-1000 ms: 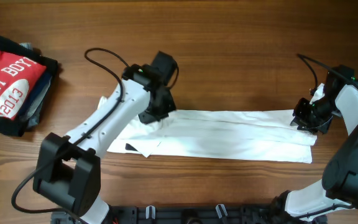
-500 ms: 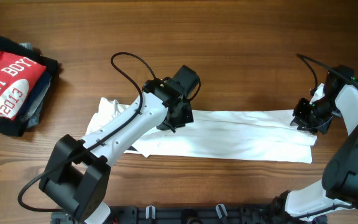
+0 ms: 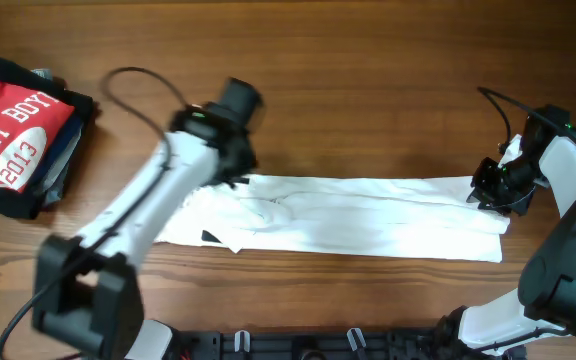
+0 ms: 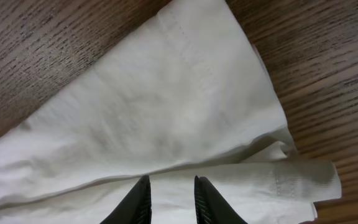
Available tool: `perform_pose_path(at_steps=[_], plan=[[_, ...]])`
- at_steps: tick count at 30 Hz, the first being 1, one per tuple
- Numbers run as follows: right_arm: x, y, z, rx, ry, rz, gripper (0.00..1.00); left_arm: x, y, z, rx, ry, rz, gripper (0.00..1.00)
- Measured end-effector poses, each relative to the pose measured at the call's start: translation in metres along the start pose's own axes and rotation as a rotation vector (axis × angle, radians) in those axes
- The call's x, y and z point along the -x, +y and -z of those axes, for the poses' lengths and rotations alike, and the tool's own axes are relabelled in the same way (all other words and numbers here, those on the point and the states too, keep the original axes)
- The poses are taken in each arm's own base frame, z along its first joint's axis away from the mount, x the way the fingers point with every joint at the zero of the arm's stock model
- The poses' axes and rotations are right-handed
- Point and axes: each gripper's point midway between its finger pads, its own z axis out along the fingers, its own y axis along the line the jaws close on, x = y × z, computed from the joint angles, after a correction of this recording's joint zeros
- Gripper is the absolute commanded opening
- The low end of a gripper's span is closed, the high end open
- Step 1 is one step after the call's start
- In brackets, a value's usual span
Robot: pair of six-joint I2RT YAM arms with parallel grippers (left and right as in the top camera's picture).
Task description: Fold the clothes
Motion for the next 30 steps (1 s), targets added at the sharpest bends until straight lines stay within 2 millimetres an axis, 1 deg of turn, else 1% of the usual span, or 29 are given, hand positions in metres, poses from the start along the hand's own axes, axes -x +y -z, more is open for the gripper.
perform_pose_path(at_steps=[2, 3, 4, 5, 6, 9, 10, 11, 12, 13, 15, 16, 18, 20, 23, 27, 28, 30], plan=[[-0.001, 0.0, 0.0, 0.0, 0.003, 0.0, 0.24, 0.029, 0.035, 0.006, 0.019, -0.04, 0.099, 0.24], [-0.001, 0.0, 0.0, -0.001, 0.004, 0.0, 0.24, 0.039, 0.051, 0.006, 0.033, -0.046, 0.139, 0.24], [-0.001, 0.0, 0.0, -0.001, 0.006, -0.001, 0.24, 0.044, 0.061, 0.004, 0.043, -0.046, 0.163, 0.24], [-0.002, 0.0, 0.0, -0.001, 0.006, -0.001, 0.24, 0.051, 0.076, 0.001, 0.061, -0.042, 0.185, 0.24], [-0.002, 0.0, 0.0, -0.001, 0.007, -0.001, 0.24, 0.054, 0.086, -0.004, 0.075, -0.032, 0.198, 0.24], [-0.002, 0.0, 0.0, -0.001, 0.006, -0.001, 0.24, 0.06, 0.101, -0.016, 0.1, -0.008, 0.218, 0.26], [-0.002, 0.0, 0.0, -0.001, 0.006, -0.001, 0.24, 0.066, 0.115, -0.027, 0.114, 0.003, 0.25, 0.29], [-0.002, 0.0, 0.0, -0.001, 0.007, -0.001, 0.25, 0.071, 0.124, -0.031, 0.12, 0.004, 0.274, 0.34], [-0.002, 0.0, 0.0, -0.001, 0.006, -0.001, 0.25, 0.075, 0.132, -0.034, 0.123, 0.001, 0.296, 0.35], [-0.002, 0.0, 0.0, -0.001, 0.007, -0.001, 0.25, 0.078, 0.139, -0.036, 0.127, 0.001, 0.312, 0.41], [-0.002, 0.0, 0.0, 0.0, 0.006, -0.001, 0.25, 0.078, 0.145, -0.039, 0.129, 0.011, 0.319, 0.43], [-0.001, 0.0, 0.0, 0.0, 0.006, -0.001, 0.25, 0.078, 0.143, -0.041, 0.118, 0.02, 0.311, 0.46], [-0.002, 0.0, 0.0, 0.0, 0.006, -0.001, 0.28, 0.077, 0.137, -0.048, 0.088, 0.041, 0.285, 0.47], [-0.002, 0.0, 0.0, 0.0, 0.006, -0.001, 0.28, 0.075, 0.131, -0.057, 0.061, 0.067, 0.264, 0.48], [-0.002, 0.0, 0.0, 0.001, 0.007, -0.001, 0.28, 0.075, 0.126, -0.065, 0.033, 0.087, 0.239, 0.47], [-0.002, 0.0, 0.0, 0.003, 0.007, -0.001, 0.28, 0.071, 0.125, -0.075, 0.032, 0.115, 0.23, 0.43], [-0.002, 0.0, 0.0, 0.002, 0.007, -0.001, 0.28, 0.07, 0.125, -0.078, 0.032, 0.123, 0.226, 0.4], [-0.002, 0.0, 0.0, 0.002, 0.007, -0.001, 0.28, 0.067, 0.125, -0.084, 0.037, 0.144, 0.214, 0.15]])
